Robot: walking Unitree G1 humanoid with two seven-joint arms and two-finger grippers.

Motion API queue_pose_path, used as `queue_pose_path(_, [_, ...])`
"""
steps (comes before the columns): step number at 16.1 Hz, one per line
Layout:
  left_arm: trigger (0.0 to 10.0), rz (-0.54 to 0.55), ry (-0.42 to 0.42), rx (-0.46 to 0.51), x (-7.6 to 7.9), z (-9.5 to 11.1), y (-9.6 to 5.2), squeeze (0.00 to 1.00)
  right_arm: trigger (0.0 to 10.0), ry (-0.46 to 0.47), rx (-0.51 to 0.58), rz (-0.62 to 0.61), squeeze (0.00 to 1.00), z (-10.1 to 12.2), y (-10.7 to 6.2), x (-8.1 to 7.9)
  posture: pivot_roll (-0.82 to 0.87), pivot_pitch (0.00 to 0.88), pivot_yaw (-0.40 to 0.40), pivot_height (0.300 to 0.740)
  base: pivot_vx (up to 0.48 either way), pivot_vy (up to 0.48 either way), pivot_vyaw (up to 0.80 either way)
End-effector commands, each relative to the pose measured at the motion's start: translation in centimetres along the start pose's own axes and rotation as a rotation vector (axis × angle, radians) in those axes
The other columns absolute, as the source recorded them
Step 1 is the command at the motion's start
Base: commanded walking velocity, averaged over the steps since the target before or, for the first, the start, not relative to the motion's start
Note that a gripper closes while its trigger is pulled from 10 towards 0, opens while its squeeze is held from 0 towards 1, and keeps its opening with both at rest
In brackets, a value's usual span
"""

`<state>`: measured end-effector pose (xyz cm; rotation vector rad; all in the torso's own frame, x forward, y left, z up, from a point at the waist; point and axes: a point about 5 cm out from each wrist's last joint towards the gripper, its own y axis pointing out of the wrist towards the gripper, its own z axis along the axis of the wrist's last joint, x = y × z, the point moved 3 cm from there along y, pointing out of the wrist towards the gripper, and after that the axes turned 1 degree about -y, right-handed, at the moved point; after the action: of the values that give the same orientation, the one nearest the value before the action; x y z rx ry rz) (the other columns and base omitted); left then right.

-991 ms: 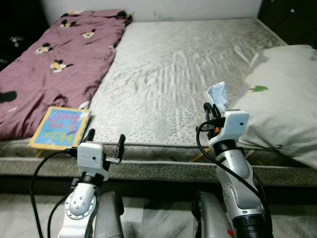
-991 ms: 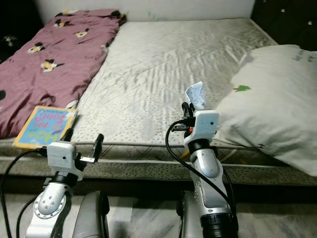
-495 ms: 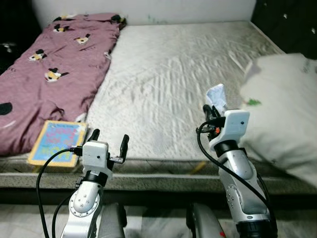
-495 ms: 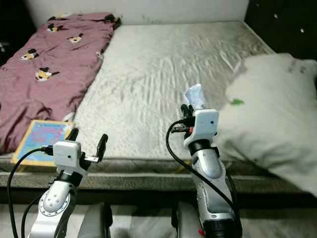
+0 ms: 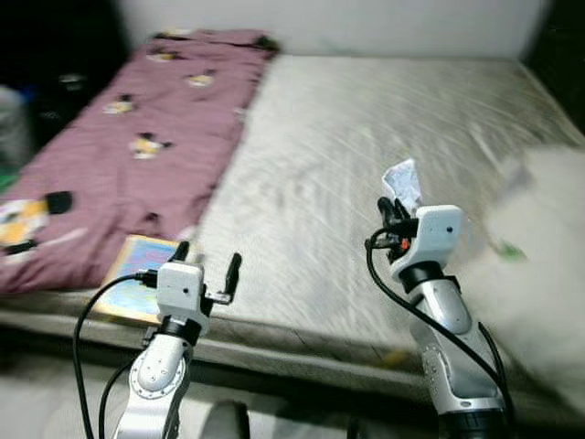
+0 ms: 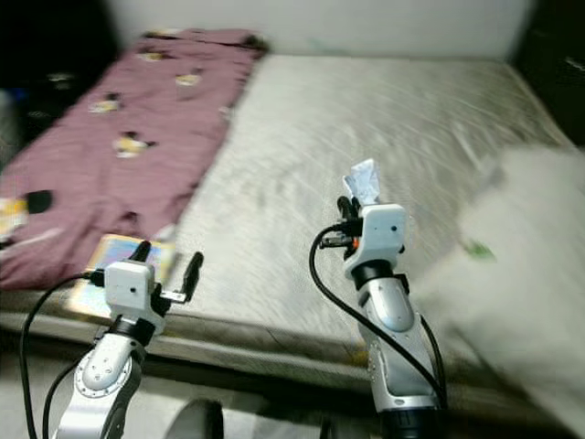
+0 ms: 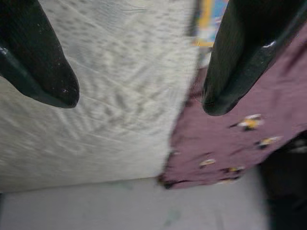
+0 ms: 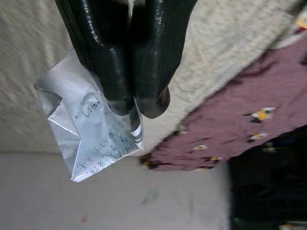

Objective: Clean up the room

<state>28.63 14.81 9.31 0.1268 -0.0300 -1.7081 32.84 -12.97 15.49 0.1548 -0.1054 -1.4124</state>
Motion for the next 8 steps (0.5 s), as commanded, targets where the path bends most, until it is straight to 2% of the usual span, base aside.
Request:
queue_pose_path(1, [10.0, 0.023, 0.018, -0.024, -0.6, -0.4, 0.0, 0.0, 10.0, -0.002, 0.006, 0.007, 0.0, 0.3, 0.2, -0.2, 0.06, 0.0, 0.029, 0.718, 0.0, 0.0, 0.0])
queue_pose_path(4, [10.0, 0.023, 0.022, -0.027, -0.7, -0.4, 0.1, 0.0, 10.0, -0.004, -0.002, 0.002, 0.0, 0.1, 0.0, 0.0, 0.06, 0.0, 0.032, 0.74, 0.0, 0.0, 0.0])
queue_pose_path(8, [10.0, 0.018, 0.02, -0.033, -0.5, -0.5, 0.2, 0.0, 10.0, -0.022, -0.036, -0.003, 0.0, -0.8, -0.6, 0.3, 0.05, 0.0, 0.034, 0.74, 0.0, 0.0, 0.0])
